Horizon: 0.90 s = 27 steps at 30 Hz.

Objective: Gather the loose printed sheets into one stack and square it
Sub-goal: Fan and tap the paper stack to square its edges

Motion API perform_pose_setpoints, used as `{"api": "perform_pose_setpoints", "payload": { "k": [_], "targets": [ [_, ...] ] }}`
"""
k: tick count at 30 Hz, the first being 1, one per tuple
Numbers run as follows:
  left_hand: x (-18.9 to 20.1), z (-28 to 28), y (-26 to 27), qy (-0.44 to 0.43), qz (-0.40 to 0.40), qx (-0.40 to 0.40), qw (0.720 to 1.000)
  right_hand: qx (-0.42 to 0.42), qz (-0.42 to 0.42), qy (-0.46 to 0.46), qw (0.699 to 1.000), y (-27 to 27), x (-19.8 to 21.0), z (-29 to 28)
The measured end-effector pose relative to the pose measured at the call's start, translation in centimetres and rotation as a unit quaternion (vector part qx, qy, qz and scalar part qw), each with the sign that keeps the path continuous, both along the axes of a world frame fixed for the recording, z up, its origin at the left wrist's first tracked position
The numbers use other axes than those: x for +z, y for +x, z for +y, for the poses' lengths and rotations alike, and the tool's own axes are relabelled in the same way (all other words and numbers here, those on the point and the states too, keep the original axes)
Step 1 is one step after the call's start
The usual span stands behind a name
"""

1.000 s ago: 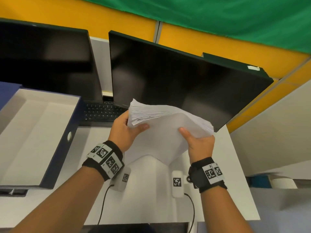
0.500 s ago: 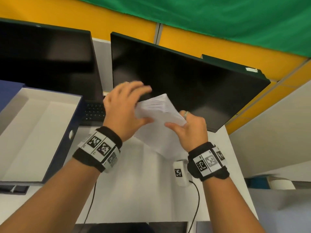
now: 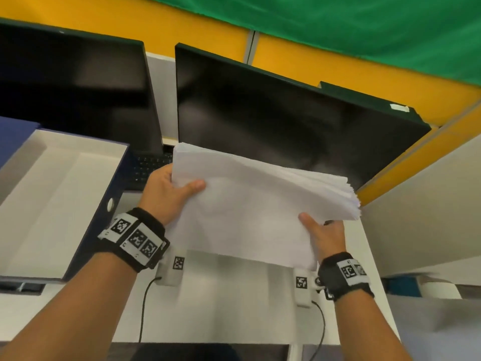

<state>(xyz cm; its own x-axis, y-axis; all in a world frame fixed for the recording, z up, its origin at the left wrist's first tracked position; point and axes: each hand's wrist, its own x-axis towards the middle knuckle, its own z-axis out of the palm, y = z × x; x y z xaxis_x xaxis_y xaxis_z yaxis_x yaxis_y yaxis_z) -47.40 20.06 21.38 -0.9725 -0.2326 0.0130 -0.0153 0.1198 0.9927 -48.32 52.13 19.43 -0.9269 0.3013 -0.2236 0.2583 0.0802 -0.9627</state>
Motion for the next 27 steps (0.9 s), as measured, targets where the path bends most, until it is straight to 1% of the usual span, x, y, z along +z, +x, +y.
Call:
{"api": "perform_pose_setpoints", "payload": {
  "k": [3, 6, 8, 9, 10, 12, 14, 16, 18, 19, 20, 21, 23, 24, 25, 27],
  "targets": [
    [-1.7, 1.0, -0.2, 0.008, 0.003, 0.024, 1.000, 0.039, 0.020, -0.003, 0.999, -0.3, 0.0, 0.6],
    [-3.7, 1.6, 0.4, -0.007, 0.035, 0.076, 0.997, 0.019, 0.087, 0.005, 0.996, 0.1, -0.7, 0.3],
    [-6.2, 1.3, 1.0, -0.047, 0.025, 0.088, 0.995, 0.006, 0.102, 0.059, 0.993, 0.8, -2.3, -0.5],
    [-7.7, 1.2, 1.4, -0.069, -0.001, 0.081, 0.994, 0.005, 0.094, 0.087, 0.992, 1.3, -3.5, -0.9],
    [-9.2, 1.2, 1.9, -0.080, -0.035, 0.073, 0.993, 0.010, 0.078, 0.104, 0.991, 1.9, -4.5, -1.5],
    [-10.9, 1.5, 2.7, -0.093, -0.088, 0.058, 0.990, 0.020, 0.028, 0.090, 0.995, 3.0, -6.7, -2.4],
    [-10.5, 1.7, 2.3, -0.083, -0.099, 0.071, 0.989, 0.012, -0.013, 0.073, 0.997, 3.0, -7.4, -2.5],
    [-9.4, 0.9, 1.2, -0.069, -0.101, 0.105, 0.987, -0.007, -0.019, 0.071, 0.997, 2.2, -6.9, -2.3],
    [-9.1, -0.3, 0.0, -0.065, -0.112, 0.123, 0.984, -0.004, -0.020, 0.102, 0.995, 1.6, -6.3, -2.1],
    [-9.7, -0.6, -0.2, -0.074, -0.136, 0.118, 0.981, 0.012, -0.035, 0.122, 0.992, 1.4, -6.9, -1.8],
    [-10.5, -0.9, -0.1, -0.097, -0.182, 0.101, 0.973, 0.035, -0.068, 0.143, 0.987, 1.3, -7.8, -1.7],
    [-11.6, -1.2, 0.3, -0.123, -0.240, 0.076, 0.960, 0.065, -0.117, 0.159, 0.978, 1.4, -9.3, -1.5],
    [-14.1, -1.5, 1.4, -0.147, -0.340, 0.015, 0.929, 0.134, -0.197, 0.188, 0.953, 1.9, -12.1, -1.4],
    [-15.1, -1.5, 1.9, -0.149, -0.368, -0.005, 0.918, 0.153, -0.222, 0.194, 0.943, 1.9, -13.2, -1.3],
    [-15.7, -1.4, 2.1, -0.150, -0.384, -0.008, 0.911, 0.151, -0.234, 0.198, 0.940, 1.8, -13.8, -1.5],
    [-15.9, -0.8, 2.0, -0.159, -0.403, -0.004, 0.901, 0.132, -0.243, 0.204, 0.939, 1.5, -13.7, -2.2]
  ]
}}
